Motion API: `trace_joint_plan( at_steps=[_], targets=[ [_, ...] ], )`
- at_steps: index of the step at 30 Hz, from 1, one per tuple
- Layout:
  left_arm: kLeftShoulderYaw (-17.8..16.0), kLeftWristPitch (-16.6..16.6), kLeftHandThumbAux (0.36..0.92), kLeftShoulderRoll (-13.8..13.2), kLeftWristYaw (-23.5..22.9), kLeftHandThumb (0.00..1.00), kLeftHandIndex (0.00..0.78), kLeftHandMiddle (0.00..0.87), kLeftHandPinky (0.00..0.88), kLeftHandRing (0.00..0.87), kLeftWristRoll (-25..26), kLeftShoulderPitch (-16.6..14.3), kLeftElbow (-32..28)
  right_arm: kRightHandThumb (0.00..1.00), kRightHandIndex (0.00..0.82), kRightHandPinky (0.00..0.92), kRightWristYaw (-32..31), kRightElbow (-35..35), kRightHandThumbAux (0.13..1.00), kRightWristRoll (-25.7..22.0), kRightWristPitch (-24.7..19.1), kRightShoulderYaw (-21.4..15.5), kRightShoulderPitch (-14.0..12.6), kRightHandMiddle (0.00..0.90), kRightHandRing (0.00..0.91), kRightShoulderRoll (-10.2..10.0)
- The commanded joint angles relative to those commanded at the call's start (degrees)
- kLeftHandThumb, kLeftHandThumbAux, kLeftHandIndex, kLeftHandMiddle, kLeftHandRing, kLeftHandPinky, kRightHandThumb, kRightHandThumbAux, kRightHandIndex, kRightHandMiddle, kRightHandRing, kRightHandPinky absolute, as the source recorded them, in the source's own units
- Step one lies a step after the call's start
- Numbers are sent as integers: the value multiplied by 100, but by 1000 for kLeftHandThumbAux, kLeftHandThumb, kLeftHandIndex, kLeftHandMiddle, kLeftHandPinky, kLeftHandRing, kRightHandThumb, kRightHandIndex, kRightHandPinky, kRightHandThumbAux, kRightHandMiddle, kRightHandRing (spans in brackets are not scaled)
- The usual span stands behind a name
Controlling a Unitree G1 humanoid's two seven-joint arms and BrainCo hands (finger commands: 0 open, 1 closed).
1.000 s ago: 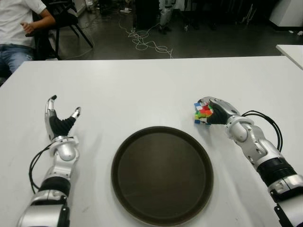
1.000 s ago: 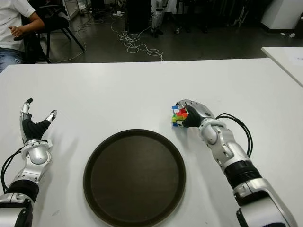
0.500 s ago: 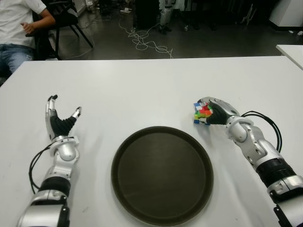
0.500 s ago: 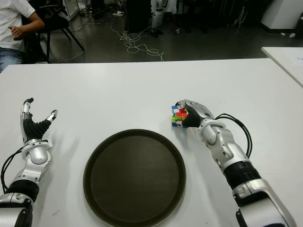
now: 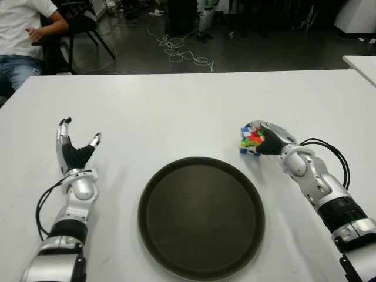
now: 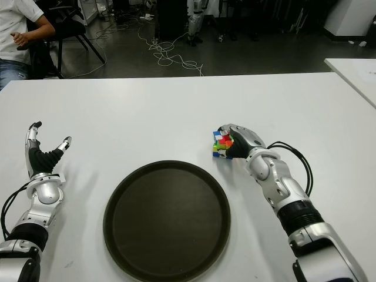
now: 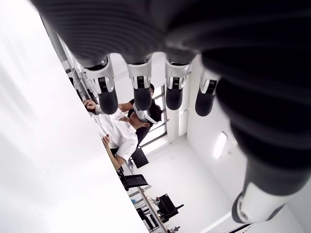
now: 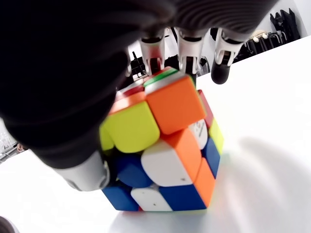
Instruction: Pick up the Rubik's Cube and put it in the plate
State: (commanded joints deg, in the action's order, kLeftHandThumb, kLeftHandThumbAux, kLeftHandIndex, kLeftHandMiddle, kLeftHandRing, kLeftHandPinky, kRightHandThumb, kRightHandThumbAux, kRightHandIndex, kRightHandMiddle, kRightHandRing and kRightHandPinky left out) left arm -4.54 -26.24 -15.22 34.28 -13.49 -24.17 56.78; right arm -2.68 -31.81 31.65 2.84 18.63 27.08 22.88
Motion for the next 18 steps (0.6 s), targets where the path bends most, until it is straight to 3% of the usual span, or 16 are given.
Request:
trace_joint_plan(
  at_steps=[12, 18],
  targets=[
    [-21, -6, 696, 18, -50, 0, 37, 49, 37, 32, 45, 5, -4, 698, 417, 167, 387, -105, 724, -218, 79, -293, 12, 236, 213, -92],
    [-14, 6, 702, 19, -28, 0, 35, 44, 42, 30, 32, 3, -7, 700, 418, 321, 606, -85, 725, -514, 119, -618, 7, 289, 292, -201]
  ],
)
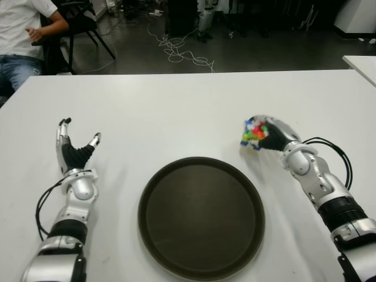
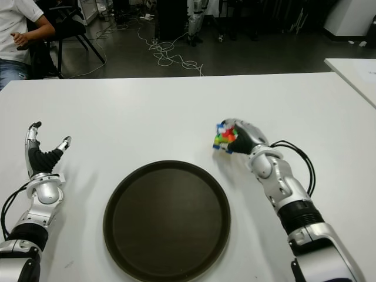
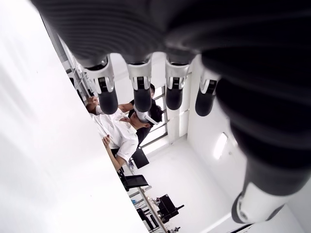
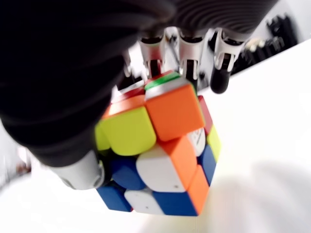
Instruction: Pick up the Rubik's Cube and put it in the plate
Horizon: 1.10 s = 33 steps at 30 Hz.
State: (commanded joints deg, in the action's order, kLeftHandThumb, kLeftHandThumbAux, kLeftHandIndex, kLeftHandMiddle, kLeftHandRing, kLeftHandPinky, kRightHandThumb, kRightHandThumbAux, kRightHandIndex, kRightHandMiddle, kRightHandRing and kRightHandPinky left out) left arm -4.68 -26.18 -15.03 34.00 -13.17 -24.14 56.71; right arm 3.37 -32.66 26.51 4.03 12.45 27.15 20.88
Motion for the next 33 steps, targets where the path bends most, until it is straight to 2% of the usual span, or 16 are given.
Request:
trace_joint_plan(
  at_steps=[1, 2, 3, 4, 7, 12, 16, 19, 23, 33],
  targets=[
    [10, 6, 703, -7, 20, 0, 35, 45, 43, 30, -20, 2, 1, 700, 418, 333, 87, -18, 725, -121, 66, -114, -5, 293, 298, -58],
    [24, 16, 705, -15, 41, 0, 36, 45, 35, 29, -45, 3, 2, 702, 420, 419, 176, -43, 724, -298, 178, -265, -15, 356, 371, -138],
    [33, 24, 708, -20, 56, 0, 35, 43, 26, 26, -63, 4, 2, 704, 423, 548, 238, -63, 724, -426, 262, -373, -22, 465, 489, -195],
    [38, 29, 709, -24, 62, 0, 35, 42, 23, 24, -73, 5, 5, 705, 425, 629, 283, -78, 723, -574, 358, -495, -23, 543, 570, -249],
    [36, 40, 712, -24, 50, 0, 35, 41, 22, 23, -73, 5, 9, 705, 430, 721, 389, -120, 722, -894, 583, -748, -13, 665, 688, -368],
    [21, 38, 715, -21, 13, 0, 34, 37, 21, 19, -50, -3, 15, 705, 435, 769, 371, -116, 721, -1282, 772, -1018, 1, 748, 762, -503],
    [-5, 9, 715, -10, -6, 0, 34, 39, 26, 20, -11, -2, 13, 705, 438, 792, -58, 91, 721, -2045, 773, -1394, -36, 783, 792, -717],
    [-18, -18, 714, 0, -16, 0, 37, 45, 36, 27, 15, -1, 10, 704, 439, 799, -334, 171, 721, -2389, 716, -1528, -54, 793, 800, -781],
    [-13, 17, 698, 2, -27, 0, 33, 41, 27, 25, 19, 5, 1, 704, 438, 797, -786, 434, 721, -2913, 362, -1716, -115, 790, 799, -857],
    [-11, 66, 686, 6, -35, 0, 32, 53, 36, 36, 17, 14, -20, 703, 436, 777, -1111, 813, 723, -3272, -304, -1848, -173, 773, 781, -932]
  ],
)
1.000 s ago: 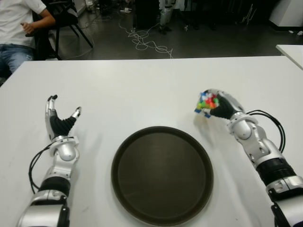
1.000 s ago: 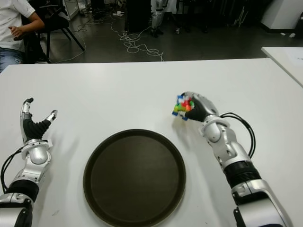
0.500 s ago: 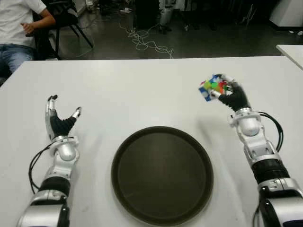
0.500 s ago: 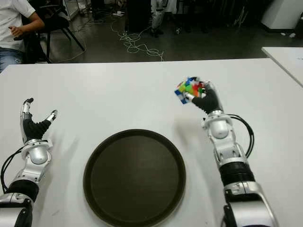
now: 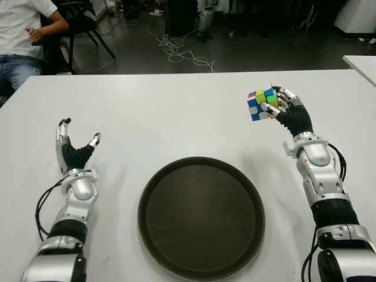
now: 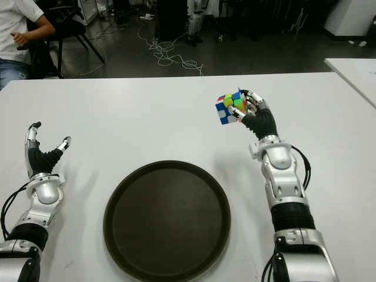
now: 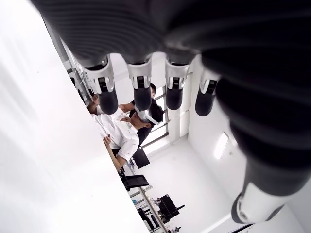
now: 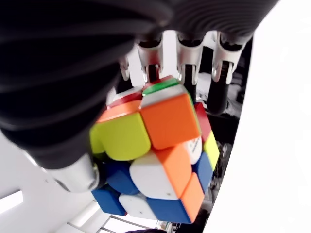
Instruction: Pick up the Rubik's Cube and put it in the plate
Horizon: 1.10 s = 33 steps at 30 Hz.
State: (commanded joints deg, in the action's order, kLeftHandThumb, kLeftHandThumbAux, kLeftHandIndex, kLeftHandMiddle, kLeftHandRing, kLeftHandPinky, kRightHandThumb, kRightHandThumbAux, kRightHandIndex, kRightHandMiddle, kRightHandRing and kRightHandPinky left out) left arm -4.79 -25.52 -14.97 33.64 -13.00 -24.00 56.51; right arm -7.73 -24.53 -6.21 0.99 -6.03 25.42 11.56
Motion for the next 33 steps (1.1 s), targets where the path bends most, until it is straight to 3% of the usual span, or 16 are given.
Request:
trace_joint_plan(
  at_steps=[5, 18, 33],
  targets=[
    [-10, -42, 686, 3, -11, 0, 34, 49, 55, 40, 17, -11, 24, 703, 436, 783, -133, 161, 723, -150, -472, -20, 14, 774, 783, -43],
    [33, -81, 701, -18, 48, 0, 35, 43, 38, 26, -74, -7, 18, 705, 436, 781, -641, 329, 721, -746, -1217, -183, -18, 764, 776, -241],
    [16, -64, 709, -21, 10, 0, 34, 45, 39, 28, -53, -14, 24, 705, 438, 808, -994, 699, 722, -1165, -2367, -126, -104, 803, 801, -256]
  ],
)
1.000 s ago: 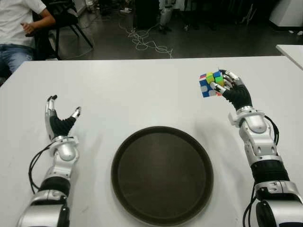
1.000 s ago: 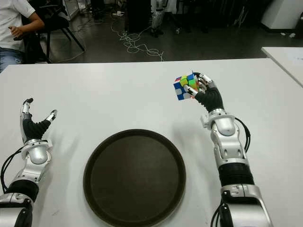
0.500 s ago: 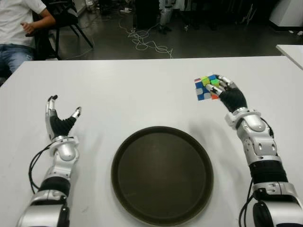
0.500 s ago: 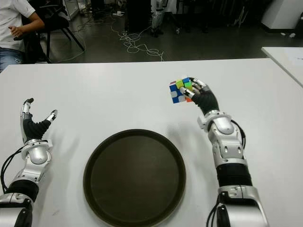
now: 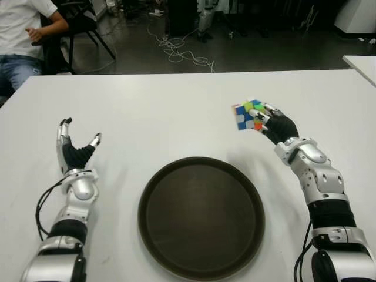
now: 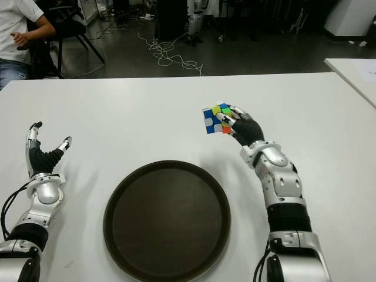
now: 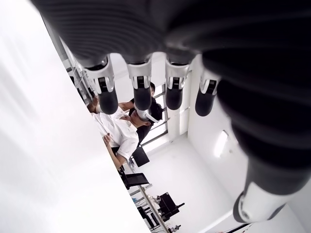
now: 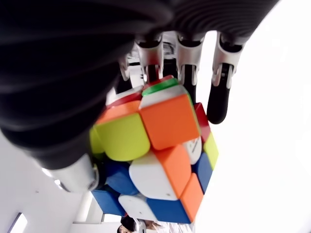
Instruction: Pick up the Rubik's Cube and put it in the plate
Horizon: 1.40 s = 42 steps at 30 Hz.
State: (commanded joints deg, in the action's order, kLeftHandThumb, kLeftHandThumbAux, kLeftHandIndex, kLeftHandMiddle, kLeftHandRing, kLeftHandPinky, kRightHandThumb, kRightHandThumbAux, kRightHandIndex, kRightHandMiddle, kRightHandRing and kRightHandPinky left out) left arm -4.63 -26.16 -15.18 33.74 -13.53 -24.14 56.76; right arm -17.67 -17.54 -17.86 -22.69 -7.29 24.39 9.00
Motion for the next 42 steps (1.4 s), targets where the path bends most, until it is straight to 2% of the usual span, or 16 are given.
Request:
trace_joint_plan(
  at_steps=[4, 8, 10, 12, 16, 24, 29, 42],
  targets=[
    [2, -23, 709, -1, -4, 0, 39, 58, 59, 43, 0, -7, 10, 706, 438, 804, -55, 286, 721, 2, -201, 84, -125, 799, 799, -32],
    [4, -46, 705, 0, 0, 0, 38, 60, 61, 46, -4, -10, 11, 706, 438, 804, -25, 975, 720, -26, -506, 267, -460, 794, 798, -167],
    [4, -31, 702, 1, 10, 0, 36, 53, 50, 38, -8, -10, -1, 707, 438, 804, -5, 1670, 720, -132, -874, 435, -762, 795, 798, -226],
    [2, -25, 701, 2, 15, 0, 34, 45, 37, 27, -8, -9, -4, 707, 439, 803, -7, 1993, 720, -185, -1079, 497, -898, 794, 798, -238],
    [3, -50, 707, 18, 52, 0, 35, 46, 33, 26, -16, -2, -2, 707, 439, 801, -110, 2233, 720, -200, -1200, 549, -1055, 792, 797, -144],
    [11, -38, 708, 27, 66, 0, 35, 42, 32, 19, -28, 30, -94, 707, 439, 802, -252, 2426, 719, -104, -1228, 700, -1117, 793, 797, -5],
    [13, 15, 703, 19, 64, 0, 33, 41, 27, 20, -37, 45, -108, 708, 439, 803, -342, 2405, 719, 51, -981, 851, -1166, 794, 798, 94],
    [-12, 34, 685, 10, -8, 0, 38, 57, 37, 37, 15, 34, -77, 711, 440, 811, -663, 2204, 717, 285, -700, 1033, -1033, 808, 814, 352]
  ],
)
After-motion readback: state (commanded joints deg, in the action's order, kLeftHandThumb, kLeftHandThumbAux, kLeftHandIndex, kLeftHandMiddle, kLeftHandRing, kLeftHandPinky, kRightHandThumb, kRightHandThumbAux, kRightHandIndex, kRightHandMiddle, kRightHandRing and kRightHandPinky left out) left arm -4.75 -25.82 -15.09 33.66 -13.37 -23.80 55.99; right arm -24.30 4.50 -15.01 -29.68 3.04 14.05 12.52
